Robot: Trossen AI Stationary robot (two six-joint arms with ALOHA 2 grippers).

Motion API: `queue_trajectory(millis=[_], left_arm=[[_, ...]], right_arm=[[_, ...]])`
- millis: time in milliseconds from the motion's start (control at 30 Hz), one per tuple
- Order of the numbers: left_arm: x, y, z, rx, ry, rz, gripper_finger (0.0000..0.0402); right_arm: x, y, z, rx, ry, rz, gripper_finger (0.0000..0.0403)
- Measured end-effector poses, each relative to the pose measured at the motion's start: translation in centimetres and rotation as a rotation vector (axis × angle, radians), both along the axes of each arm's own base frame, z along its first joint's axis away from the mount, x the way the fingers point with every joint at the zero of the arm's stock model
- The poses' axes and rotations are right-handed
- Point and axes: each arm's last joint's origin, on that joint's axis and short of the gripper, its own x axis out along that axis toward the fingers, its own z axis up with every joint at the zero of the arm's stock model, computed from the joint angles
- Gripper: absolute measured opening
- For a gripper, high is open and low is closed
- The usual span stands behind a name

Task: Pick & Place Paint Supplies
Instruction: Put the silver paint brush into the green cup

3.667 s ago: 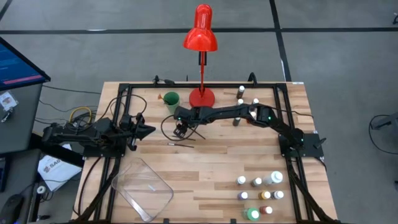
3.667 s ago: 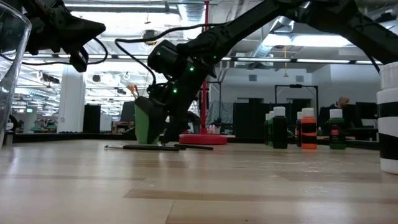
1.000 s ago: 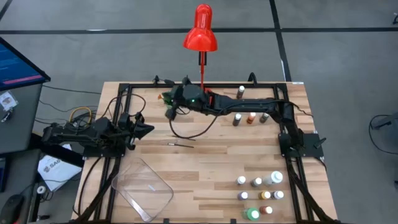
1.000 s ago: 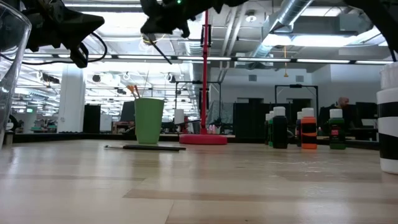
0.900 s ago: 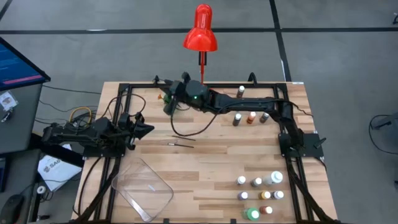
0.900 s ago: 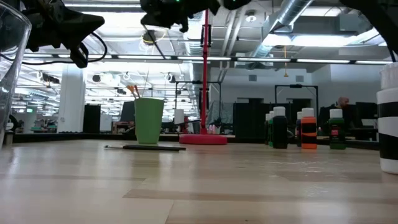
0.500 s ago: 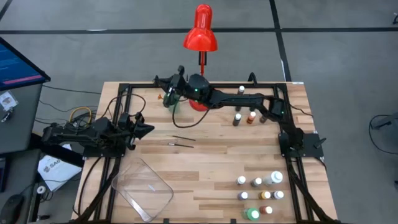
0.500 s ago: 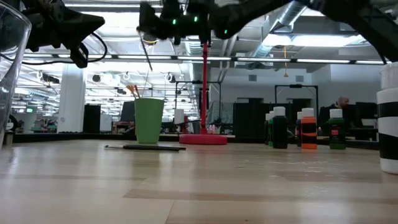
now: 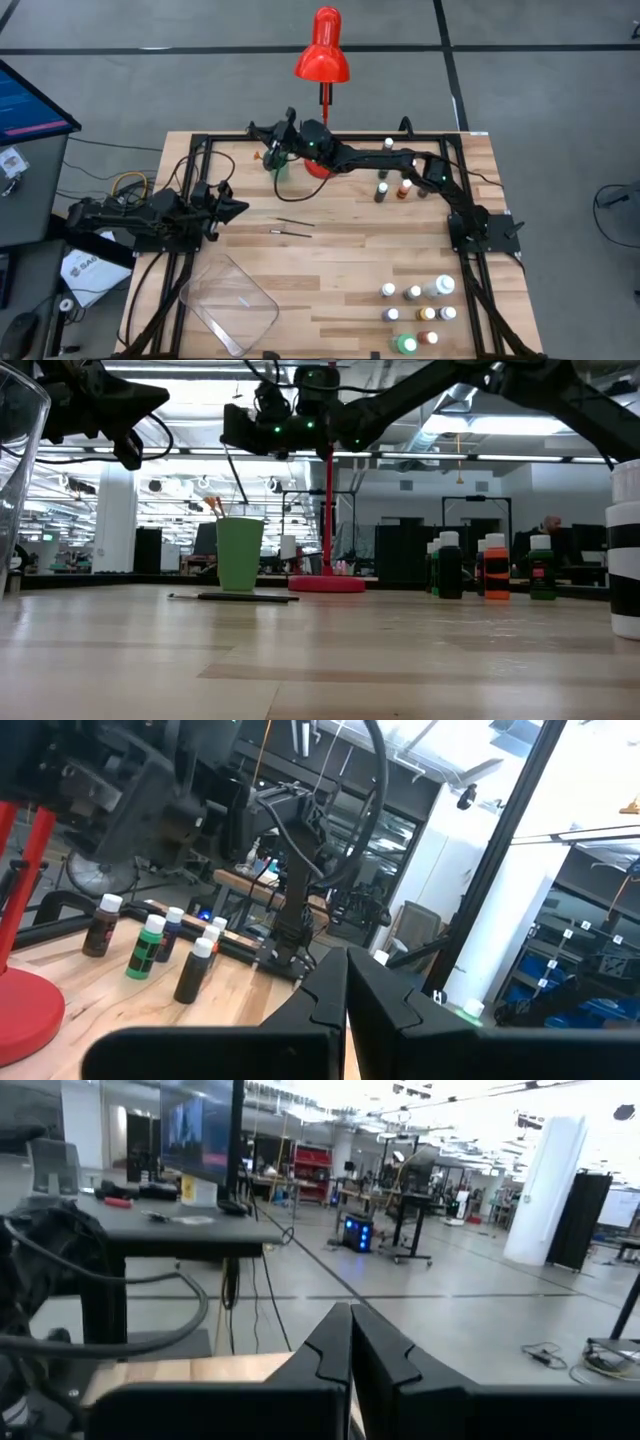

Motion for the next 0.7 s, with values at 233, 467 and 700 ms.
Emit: queue_trajectory(millis=[233,467,700], left_arm=[[0.0,0.0,0.0,0.000,-0.001,0.000,0.0001],[0.0,0.0,0.0,0.000,-0.002,0.001,0.0001],[0.0,0.0,0.1,-0.001,-0.007,0.004,0.0001]], right_arm=[[-0.1,-0.2,-0.1,0.002,0.011,0.025,0.0000],[0.0,-0.2,-0.1,-0.020,0.023,0.040,0.0000],[1.0,-0.4,-3.8,0.018,0.007,0.050,0.0000]])
